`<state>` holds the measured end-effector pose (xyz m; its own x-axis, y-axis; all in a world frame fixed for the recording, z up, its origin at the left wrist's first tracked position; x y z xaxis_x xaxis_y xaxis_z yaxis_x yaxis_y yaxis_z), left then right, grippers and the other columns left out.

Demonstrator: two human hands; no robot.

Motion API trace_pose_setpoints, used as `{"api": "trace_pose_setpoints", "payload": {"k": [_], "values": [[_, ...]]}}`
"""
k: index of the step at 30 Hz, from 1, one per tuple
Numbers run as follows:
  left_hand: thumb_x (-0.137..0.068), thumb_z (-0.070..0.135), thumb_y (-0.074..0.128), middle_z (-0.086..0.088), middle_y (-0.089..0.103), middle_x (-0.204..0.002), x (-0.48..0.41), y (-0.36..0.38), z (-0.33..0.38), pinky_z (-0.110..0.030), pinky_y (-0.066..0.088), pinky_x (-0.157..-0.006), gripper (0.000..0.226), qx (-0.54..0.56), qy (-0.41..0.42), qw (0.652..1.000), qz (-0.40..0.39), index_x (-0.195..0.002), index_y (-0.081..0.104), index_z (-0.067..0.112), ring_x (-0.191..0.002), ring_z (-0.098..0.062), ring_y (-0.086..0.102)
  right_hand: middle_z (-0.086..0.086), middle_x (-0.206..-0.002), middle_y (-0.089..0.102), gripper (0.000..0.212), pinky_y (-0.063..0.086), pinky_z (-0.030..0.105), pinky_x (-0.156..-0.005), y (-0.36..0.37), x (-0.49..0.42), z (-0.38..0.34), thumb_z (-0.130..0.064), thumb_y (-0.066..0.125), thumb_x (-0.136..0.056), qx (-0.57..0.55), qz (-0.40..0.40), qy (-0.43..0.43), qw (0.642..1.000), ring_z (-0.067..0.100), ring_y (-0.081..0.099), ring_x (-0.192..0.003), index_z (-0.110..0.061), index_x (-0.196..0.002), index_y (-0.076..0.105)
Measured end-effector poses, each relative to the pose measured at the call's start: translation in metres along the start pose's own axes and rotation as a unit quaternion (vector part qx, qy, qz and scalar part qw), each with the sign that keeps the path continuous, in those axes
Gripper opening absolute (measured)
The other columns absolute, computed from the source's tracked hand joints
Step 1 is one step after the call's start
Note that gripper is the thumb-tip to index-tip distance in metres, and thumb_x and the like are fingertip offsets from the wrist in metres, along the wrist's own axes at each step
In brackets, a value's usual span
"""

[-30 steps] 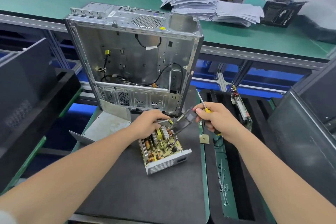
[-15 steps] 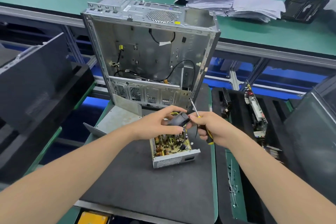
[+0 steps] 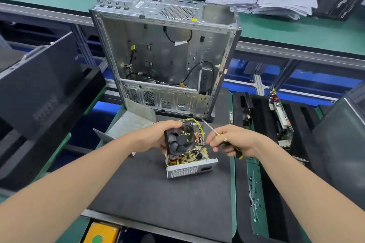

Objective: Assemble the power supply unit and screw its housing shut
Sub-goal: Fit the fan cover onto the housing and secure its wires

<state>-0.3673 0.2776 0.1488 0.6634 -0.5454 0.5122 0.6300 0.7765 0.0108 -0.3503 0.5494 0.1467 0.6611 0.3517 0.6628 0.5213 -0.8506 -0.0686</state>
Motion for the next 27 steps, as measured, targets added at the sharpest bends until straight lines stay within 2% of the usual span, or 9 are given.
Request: {"api": "trace_pose_setpoints", "payload": {"k": [3, 5, 8, 10, 15, 17, 22, 24, 27], "values": [[-0.099, 0.05, 0.044, -0.018, 0.074, -0.105, 0.0, -0.004, -0.001, -0.031, 0.048, -0.058, 0.047, 0.053, -0.022, 0.998, -0.018, -0.111, 0.072, 0.014, -0.077, -0.027, 0.066, 0.005, -0.08, 0.063, 0.018, 0.025, 0.024, -0.045, 0.003, -0.002, 0.003, -0.015, 0.069, -0.083, -0.071, 0.005, 0.0, 0.997, 0.013, 0.026, -0.053, -0.013, -0.097, 0.08], [-0.1, 0.052, 0.041, -0.023, 0.072, -0.116, 0.0, -0.005, -0.003, -0.033, 0.051, -0.063, 0.055, 0.069, -0.04, 0.995, -0.052, -0.124, 0.068, 0.01, -0.081, -0.031, 0.068, 0.005, -0.083, 0.065, 0.023, 0.022, 0.025, -0.047, 0.005, -0.002, 0.003, -0.01, 0.061, -0.083, -0.121, 0.001, -0.024, 0.992, 0.013, 0.026, -0.052, -0.012, -0.095, 0.08], [-0.1, 0.05, 0.041, -0.024, 0.065, -0.136, 0.0, -0.005, -0.007, -0.043, 0.051, -0.083, 0.055, 0.124, -0.053, 0.988, -0.069, -0.143, 0.058, 0.02, -0.105, -0.044, 0.064, 0.009, -0.091, 0.069, 0.019, 0.021, 0.026, -0.049, 0.005, 0.002, 0.0, -0.008, 0.07, -0.079, -0.12, 0.0, -0.076, 0.99, 0.012, 0.028, -0.051, -0.011, -0.096, 0.078], [-0.093, 0.05, 0.052, -0.024, 0.061, -0.142, 0.0, -0.006, -0.009, -0.045, 0.052, -0.085, 0.063, 0.19, -0.05, 0.978, -0.07, -0.144, 0.057, 0.015, -0.117, -0.045, 0.056, 0.008, -0.088, 0.067, 0.016, 0.025, 0.024, -0.048, 0.005, 0.004, -0.004, -0.018, 0.084, -0.081, -0.086, 0.022, -0.112, 0.99, 0.013, 0.032, -0.052, -0.013, -0.093, 0.074], [-0.095, 0.049, 0.046, -0.034, 0.04, -0.155, 0.007, -0.01, -0.009, -0.047, 0.049, -0.084, 0.057, 0.332, -0.017, 0.935, -0.127, -0.126, 0.068, 0.006, -0.123, -0.041, 0.04, 0.012, -0.093, 0.073, 0.017, 0.028, 0.026, -0.049, 0.006, 0.004, -0.013, -0.03, 0.082, -0.09, -0.08, 0.115, -0.169, 0.976, 0.015, 0.038, -0.052, -0.015, -0.087, 0.074], [-0.096, 0.048, 0.046, -0.028, 0.048, -0.15, 0.009, -0.01, -0.007, -0.044, 0.05, -0.081, 0.048, 0.38, 0.001, 0.915, -0.139, -0.109, 0.071, 0.01, -0.119, -0.038, 0.047, 0.012, -0.095, 0.073, 0.017, 0.029, 0.025, -0.048, 0.007, 0.005, -0.015, -0.031, 0.08, -0.092, -0.106, 0.121, -0.17, 0.972, 0.014, 0.04, -0.052, -0.016, -0.084, 0.075], [-0.099, 0.043, 0.044, -0.024, 0.066, -0.116, 0.005, -0.011, -0.005, -0.033, 0.058, -0.066, 0.053, 0.426, 0.009, 0.899, -0.103, -0.132, 0.054, 0.004, -0.076, -0.03, 0.07, 0.004, -0.104, 0.073, 0.018, 0.03, 0.021, -0.047, 0.013, 0.001, -0.009, -0.031, 0.077, -0.091, -0.204, 0.094, -0.14, 0.964, 0.009, 0.038, -0.053, -0.014, -0.09, 0.071], [-0.096, 0.041, 0.046, -0.029, 0.065, -0.125, 0.004, -0.008, -0.003, -0.036, 0.061, -0.066, 0.056, 0.459, -0.009, 0.885, -0.078, -0.14, 0.051, 0.007, -0.081, -0.034, 0.072, 0.0, -0.092, 0.069, 0.028, 0.028, 0.019, -0.044, 0.017, -0.002, -0.006, -0.036, 0.081, -0.085, -0.248, 0.087, -0.108, 0.959, 0.007, 0.037, -0.052, -0.011, -0.092, 0.073], [-0.095, 0.061, 0.052, -0.038, 0.052, -0.142, 0.003, -0.004, -0.001, -0.044, 0.062, -0.082, 0.081, 0.495, -0.042, 0.863, -0.094, -0.145, 0.046, -0.001, -0.109, -0.047, 0.067, -0.008, -0.078, 0.049, 0.031, 0.017, 0.021, -0.049, 0.017, -0.006, -0.003, -0.044, 0.086, -0.078, -0.311, 0.086, -0.054, 0.945, 0.007, 0.032, -0.052, -0.015, -0.087, 0.079]]}}
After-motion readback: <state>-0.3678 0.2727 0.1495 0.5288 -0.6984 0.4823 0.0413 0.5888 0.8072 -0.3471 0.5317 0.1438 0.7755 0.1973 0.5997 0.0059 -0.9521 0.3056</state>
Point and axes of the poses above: each hand's wrist, its own x-axis away from the middle knuckle, its own y-axis out of the palm, z = x × y, the point moved 2 cm from there along -x, towards the middle knuckle
